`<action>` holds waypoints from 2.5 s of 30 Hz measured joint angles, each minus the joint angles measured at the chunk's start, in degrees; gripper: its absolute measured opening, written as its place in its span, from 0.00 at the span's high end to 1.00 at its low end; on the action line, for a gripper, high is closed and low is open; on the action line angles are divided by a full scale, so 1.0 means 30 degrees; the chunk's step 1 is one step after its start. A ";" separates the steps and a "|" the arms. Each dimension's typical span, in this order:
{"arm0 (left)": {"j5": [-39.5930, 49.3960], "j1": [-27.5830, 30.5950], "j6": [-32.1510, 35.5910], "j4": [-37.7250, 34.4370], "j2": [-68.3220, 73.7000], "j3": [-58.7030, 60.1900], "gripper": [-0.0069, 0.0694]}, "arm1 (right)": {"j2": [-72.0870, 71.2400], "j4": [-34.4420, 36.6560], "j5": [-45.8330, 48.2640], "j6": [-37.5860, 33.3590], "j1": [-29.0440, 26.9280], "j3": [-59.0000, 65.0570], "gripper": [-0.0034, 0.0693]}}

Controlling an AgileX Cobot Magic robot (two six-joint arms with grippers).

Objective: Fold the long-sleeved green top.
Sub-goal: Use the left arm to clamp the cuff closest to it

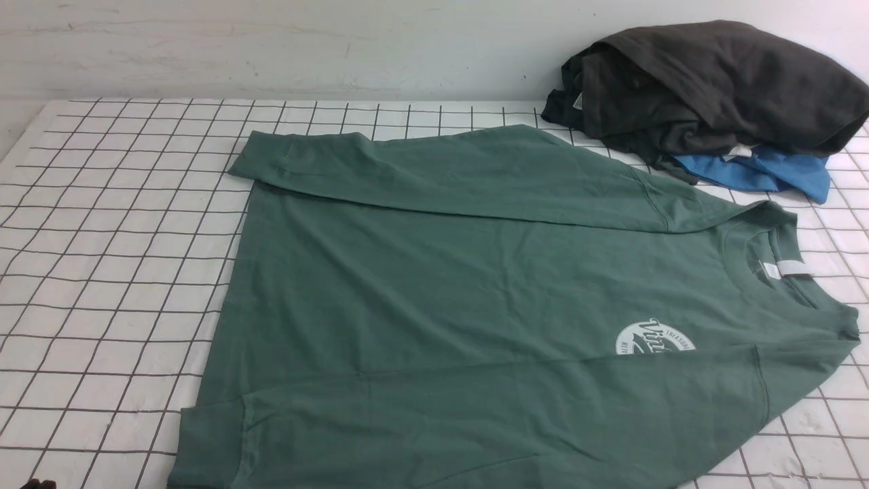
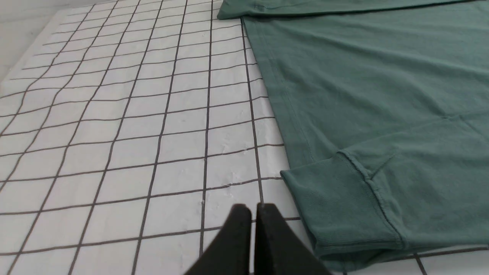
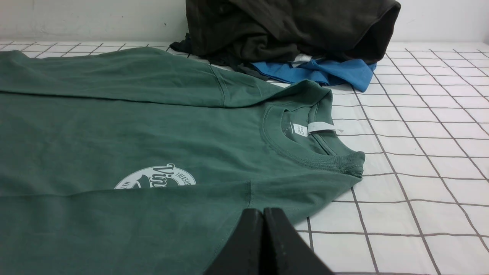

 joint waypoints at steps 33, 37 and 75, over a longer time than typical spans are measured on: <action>-0.6204 0.0000 0.0925 0.0278 0.0000 0.0059 0.91 | 0.0000 -0.0894 -0.2604 -0.0057 0.0000 0.0061 0.97; -1.0706 0.0000 0.0925 0.0189 0.0000 0.0059 0.91 | 0.0000 -0.0938 -0.8009 0.0185 0.0000 0.0061 0.97; 0.6564 -0.0059 0.3002 -0.6350 2.7292 -1.4776 0.82 | 2.1275 0.2797 0.8374 -0.4103 0.5291 -1.3508 0.97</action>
